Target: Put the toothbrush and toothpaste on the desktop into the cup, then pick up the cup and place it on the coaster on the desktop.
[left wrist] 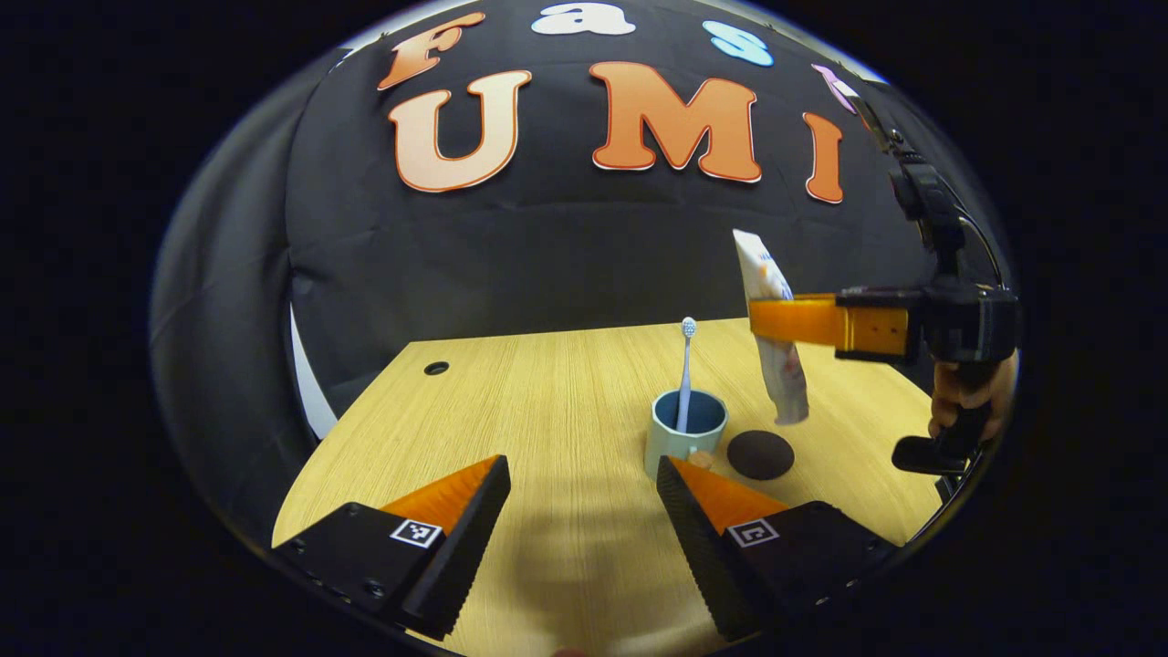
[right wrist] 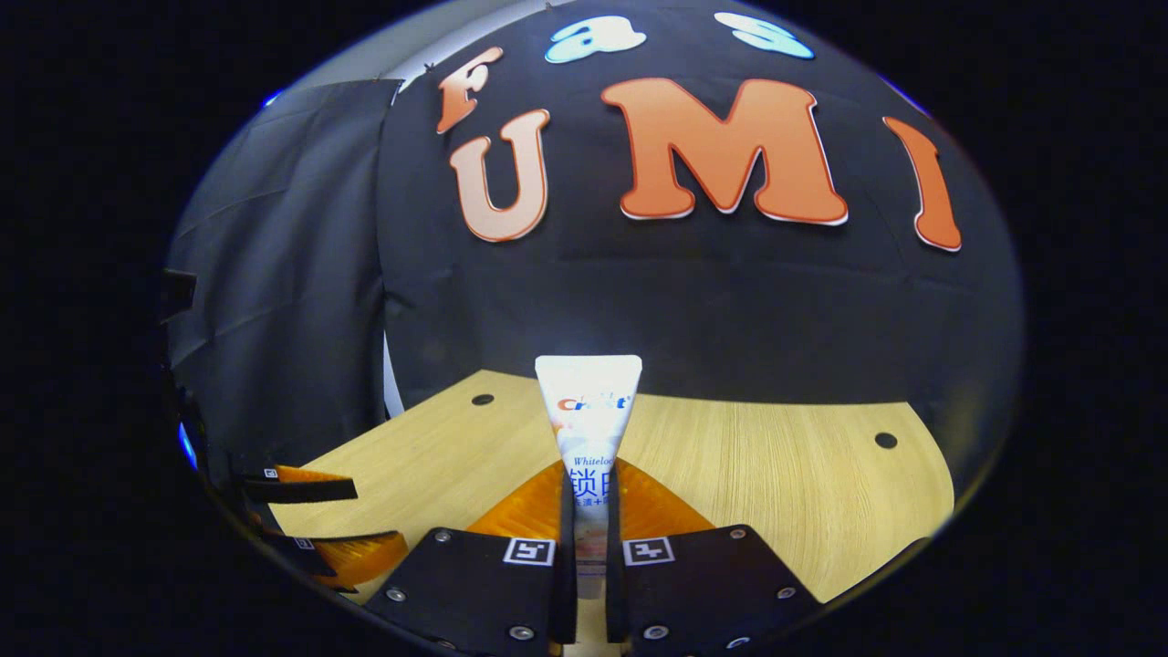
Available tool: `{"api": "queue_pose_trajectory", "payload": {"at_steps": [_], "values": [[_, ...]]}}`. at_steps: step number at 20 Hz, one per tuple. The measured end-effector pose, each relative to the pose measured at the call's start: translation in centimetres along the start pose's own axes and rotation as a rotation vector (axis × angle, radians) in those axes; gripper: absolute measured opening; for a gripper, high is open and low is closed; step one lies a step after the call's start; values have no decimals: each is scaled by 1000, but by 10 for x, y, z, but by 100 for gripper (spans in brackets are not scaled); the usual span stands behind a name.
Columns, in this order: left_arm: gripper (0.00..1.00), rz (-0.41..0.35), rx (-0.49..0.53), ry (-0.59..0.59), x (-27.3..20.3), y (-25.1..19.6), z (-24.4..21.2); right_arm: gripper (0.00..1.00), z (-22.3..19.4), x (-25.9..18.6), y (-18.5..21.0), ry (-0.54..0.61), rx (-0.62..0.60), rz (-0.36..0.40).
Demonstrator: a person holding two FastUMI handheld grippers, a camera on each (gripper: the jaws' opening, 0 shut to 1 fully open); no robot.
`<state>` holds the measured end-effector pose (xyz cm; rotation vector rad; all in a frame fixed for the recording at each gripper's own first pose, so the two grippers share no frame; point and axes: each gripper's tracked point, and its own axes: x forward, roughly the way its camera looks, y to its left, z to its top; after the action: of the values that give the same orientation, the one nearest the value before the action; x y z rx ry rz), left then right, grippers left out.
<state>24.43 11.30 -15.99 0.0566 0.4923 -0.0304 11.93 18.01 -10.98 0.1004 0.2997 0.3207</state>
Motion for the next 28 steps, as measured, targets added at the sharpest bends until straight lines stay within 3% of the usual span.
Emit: {"api": "queue_pose_trajectory", "payload": {"at_steps": [6, 10, 16, 21, 23, 24, 28], "values": [[97, 0, 2, 22, -1, 1, -5, 13, 25, 33, 24, -139, -40, 62], [98, 0, 3, 39, -2, 5, -12, 13, 18, 54, 42, -178, -69, 110], [98, 4, 0, 59, 1, 12, -17, 13, -21, 77, 44, -127, -62, 105], [97, -2, 4, 56, 6, 10, -13, 18, -59, 87, 34, -11, -59, 77], [97, -10, -1, 55, 7, 7, -13, 30, -61, 79, 28, 17, -57, 54], [97, -16, -2, 57, 10, 3, -12, 46, -55, 69, 24, 11, -66, 44], [98, -51, 2, 48, 18, -14, -7, 82, -50, 34, 5, 29, -68, 30]]}}
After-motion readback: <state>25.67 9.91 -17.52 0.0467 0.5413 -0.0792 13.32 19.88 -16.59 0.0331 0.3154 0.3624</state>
